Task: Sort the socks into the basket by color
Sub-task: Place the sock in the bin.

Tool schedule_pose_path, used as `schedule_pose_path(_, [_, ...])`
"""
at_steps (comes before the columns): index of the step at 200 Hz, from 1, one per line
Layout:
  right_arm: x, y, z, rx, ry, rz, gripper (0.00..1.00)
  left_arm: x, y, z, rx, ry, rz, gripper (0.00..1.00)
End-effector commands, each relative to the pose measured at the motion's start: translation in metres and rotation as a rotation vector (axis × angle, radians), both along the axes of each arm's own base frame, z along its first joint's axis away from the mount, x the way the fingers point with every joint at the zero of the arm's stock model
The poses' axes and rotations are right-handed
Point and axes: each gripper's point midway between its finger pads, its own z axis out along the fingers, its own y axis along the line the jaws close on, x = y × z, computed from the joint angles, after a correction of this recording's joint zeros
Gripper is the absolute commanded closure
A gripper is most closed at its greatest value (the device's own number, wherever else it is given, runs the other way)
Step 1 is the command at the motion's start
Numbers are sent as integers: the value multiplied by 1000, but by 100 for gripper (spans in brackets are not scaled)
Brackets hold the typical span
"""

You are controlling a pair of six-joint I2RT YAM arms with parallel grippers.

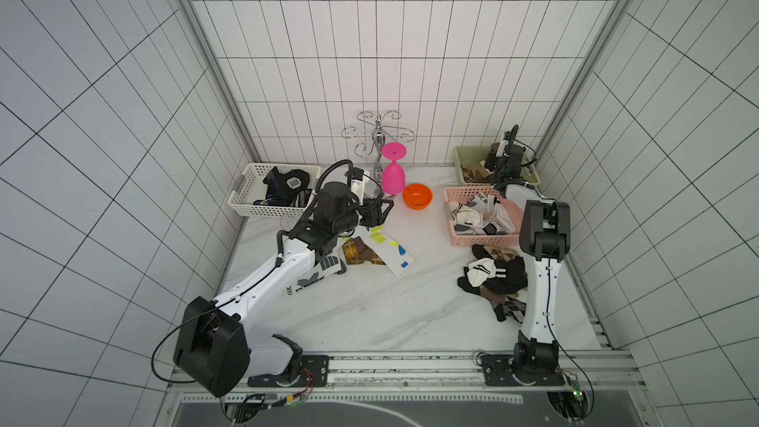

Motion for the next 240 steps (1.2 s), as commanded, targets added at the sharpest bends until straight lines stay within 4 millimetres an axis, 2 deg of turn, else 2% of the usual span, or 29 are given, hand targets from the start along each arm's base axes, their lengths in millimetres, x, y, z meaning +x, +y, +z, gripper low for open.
schedule_pose_path(1, [10, 1, 50, 9, -94, 43, 71, 8, -5, 18, -27, -36, -11, 35])
schedule_pose_path(28, [11, 0, 59, 41, -107, 52, 47, 9, -6, 15, -29, -31, -14, 35])
schedule_pose_path(43, [11, 2, 67, 49, -117, 66, 42, 8, -5, 14, -28, -28, -13, 35])
schedule_pose_path(62, [11, 3, 79, 66, -136, 66, 25, 6, -4, 12, -28, -25, -12, 35])
schedule_pose_path(92, [7, 6, 102, 84, -165, 77, 8, 4, -2, 10, -23, -21, -4, 35])
schedule_pose_path(119, [0, 10, 109, 101, -151, 90, 1, 2, 1, 3, -9, -6, 8, 35])
schedule_pose_path(141, [-9, 21, 113, 123, -138, 113, 1, 4, 9, -9, 21, 31, 47, 35])
schedule_pose_path(159, [-18, 41, 119, 165, -117, 158, 1, 3, 16, -23, 59, 73, 78, 35])
schedule_pose_path(185, [-39, 88, 119, 194, -41, 236, 1, 0, 32, -52, 131, 153, 145, 34])
schedule_pose_path(204, [-63, 120, 121, 237, -8, 287, 1, -5, 42, -76, 176, 218, 183, 33])
schedule_pose_path(240, [-110, 168, 123, 392, 40, 363, 1, -11, 55, -118, 256, 342, 225, 32])
